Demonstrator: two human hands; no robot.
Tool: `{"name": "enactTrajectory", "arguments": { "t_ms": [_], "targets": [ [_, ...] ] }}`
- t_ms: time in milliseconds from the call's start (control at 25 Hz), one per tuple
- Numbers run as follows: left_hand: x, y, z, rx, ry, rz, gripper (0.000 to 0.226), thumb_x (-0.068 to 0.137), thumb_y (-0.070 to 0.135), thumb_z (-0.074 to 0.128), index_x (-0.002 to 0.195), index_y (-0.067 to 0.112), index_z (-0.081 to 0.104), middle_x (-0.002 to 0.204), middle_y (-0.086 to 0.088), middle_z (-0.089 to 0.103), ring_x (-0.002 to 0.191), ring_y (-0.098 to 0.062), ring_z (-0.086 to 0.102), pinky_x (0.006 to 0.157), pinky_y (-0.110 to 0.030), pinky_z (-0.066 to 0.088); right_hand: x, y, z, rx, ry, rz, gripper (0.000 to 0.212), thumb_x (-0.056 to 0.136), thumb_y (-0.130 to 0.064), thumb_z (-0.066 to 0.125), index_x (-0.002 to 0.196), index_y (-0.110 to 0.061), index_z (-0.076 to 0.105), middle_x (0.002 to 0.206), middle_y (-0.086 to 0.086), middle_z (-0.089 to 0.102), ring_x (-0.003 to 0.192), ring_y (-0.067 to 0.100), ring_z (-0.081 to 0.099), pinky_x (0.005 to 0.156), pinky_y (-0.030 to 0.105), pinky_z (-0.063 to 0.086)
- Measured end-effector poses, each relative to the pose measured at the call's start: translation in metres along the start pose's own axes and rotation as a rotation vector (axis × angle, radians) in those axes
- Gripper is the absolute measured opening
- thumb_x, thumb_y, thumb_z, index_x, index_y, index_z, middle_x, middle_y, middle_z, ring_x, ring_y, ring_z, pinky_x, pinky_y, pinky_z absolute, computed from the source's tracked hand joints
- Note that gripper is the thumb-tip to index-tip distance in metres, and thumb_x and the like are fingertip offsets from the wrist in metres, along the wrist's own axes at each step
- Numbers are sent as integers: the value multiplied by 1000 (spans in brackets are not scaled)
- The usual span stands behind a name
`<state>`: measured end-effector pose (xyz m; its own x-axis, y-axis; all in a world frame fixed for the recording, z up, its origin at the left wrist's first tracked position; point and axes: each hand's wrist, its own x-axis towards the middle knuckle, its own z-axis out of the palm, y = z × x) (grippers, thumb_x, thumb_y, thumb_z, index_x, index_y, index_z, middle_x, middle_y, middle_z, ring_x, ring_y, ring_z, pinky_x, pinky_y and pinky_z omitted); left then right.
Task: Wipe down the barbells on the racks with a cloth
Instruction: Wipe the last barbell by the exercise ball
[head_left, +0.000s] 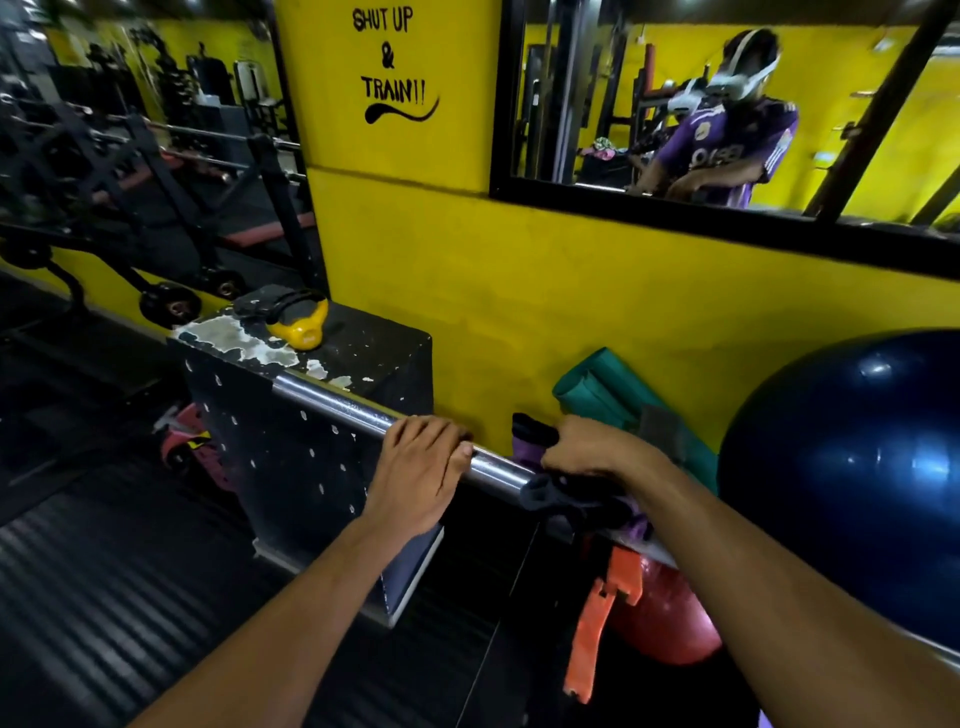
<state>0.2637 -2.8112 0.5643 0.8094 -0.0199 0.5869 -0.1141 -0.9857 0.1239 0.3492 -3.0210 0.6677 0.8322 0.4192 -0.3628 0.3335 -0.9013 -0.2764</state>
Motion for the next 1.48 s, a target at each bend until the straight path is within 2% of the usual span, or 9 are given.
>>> {"name": "enactTrajectory", "arguments": {
  "t_ms": [160,320,440,680,760,920,1040,1280,1480],
  "targets": [
    [25,-33,-20,60,-269,111,54,109,50,12,110,30,63,104,9,66,101,-16,57,97,-36,36,-57,-18,57,-342,517,-17,50,80,-25,72,123,-11,52,103,15,61,93,38,63,61,38,47],
    [23,-34,-16,-18,-207,87,58,108,46,9,101,26,63,92,7,62,89,-18,54,92,-40,40,-63,-21,64,-354,585,25,50,83,-33,70,124,-13,50,107,13,61,95,37,61,67,42,53],
    [19,-33,-11,-18,-125,71,60,108,42,10,96,23,65,88,5,63,85,-19,54,89,-40,40,-27,-13,22,-56,251,125,33,88,-30,56,115,-11,57,111,15,64,98,35,65,73,36,49],
    [18,-37,-7,35,-78,140,52,109,38,14,88,27,60,83,9,58,81,-18,54,83,-36,34,11,-4,-13,136,-428,266,21,85,-24,54,70,-13,64,79,17,61,51,24,56,54,26,45],
    [19,-37,-6,20,-60,138,53,109,38,15,92,26,64,86,7,62,81,-19,56,82,-36,35,-2,-10,-8,120,-205,247,23,93,-20,47,76,-11,60,80,15,61,56,22,58,52,22,43],
    [19,-37,-5,12,-45,133,52,108,39,17,93,24,64,87,5,64,81,-20,55,81,-38,36,-60,-21,61,-173,520,79,45,89,-27,62,130,-11,50,126,15,60,118,38,58,84,42,53],
    [17,-36,-5,5,-58,123,49,109,41,18,94,25,62,88,6,62,83,-21,53,82,-38,34,-106,-28,115,-170,771,-85,70,66,-17,86,128,-18,56,142,6,58,138,33,49,92,40,59],
    [19,-36,-8,-7,-128,94,54,107,45,12,95,26,61,94,6,62,88,-20,53,85,-38,33,-137,-32,176,397,759,-129,61,79,-13,67,124,-48,47,136,-20,58,131,0,51,105,13,39],
    [19,-36,-10,-27,-166,97,65,106,47,2,95,26,62,94,5,63,87,-19,52,85,-38,36,-103,-27,189,1923,615,382,16,98,-14,51,100,-12,67,75,12,72,67,26,70,65,28,56]
  ]
}}
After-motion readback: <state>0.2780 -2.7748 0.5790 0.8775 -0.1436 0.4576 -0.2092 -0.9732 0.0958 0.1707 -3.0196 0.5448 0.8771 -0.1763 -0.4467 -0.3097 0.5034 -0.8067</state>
